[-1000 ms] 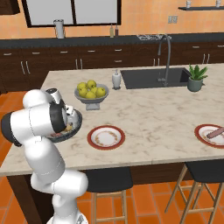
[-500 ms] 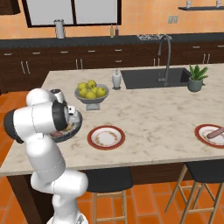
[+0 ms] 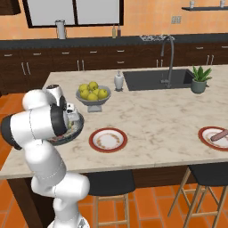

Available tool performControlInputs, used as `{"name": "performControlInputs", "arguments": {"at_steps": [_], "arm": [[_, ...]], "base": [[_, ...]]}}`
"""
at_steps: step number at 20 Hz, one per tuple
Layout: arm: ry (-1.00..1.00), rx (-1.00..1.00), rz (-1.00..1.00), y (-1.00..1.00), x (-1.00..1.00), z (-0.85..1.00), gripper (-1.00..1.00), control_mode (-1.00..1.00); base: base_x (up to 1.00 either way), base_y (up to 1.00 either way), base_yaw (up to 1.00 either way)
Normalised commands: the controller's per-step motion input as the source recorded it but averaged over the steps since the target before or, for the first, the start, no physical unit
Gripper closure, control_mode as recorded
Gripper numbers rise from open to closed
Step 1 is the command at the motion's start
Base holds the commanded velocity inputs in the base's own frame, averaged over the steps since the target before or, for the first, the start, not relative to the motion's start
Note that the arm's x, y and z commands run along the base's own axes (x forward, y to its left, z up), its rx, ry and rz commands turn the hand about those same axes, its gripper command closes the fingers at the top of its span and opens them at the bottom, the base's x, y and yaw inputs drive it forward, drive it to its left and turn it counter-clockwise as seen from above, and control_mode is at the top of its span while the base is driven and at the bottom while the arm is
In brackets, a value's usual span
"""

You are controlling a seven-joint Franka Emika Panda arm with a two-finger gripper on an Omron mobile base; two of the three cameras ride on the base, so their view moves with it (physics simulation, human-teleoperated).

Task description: Place one bun and one sausage from the bowl on each plate.

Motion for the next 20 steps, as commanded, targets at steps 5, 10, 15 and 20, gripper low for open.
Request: {"name": "performControlInputs", "arguments": {"at_steps": [5,10,15,20], "arm": [[-0.09,0.12,-0.14,-0.99,-0.7,1.0,1.0,-1.0],[0.06,0.1,-0.27,-1.0,-0.04,0.44,1.0,-1.0],[0.26,0.01,-0.33,-1.0,0.11,-0.4,1.0,-1.0],[0.14,-0.02,-0.21,-0.73,0.39,-0.63,1.0,-1.0]], "base": [[0.0,0.0,0.0],[0.0,0.0,0.0],[0.0,0.0,0.0],[0.0,0.0,0.0]]}}
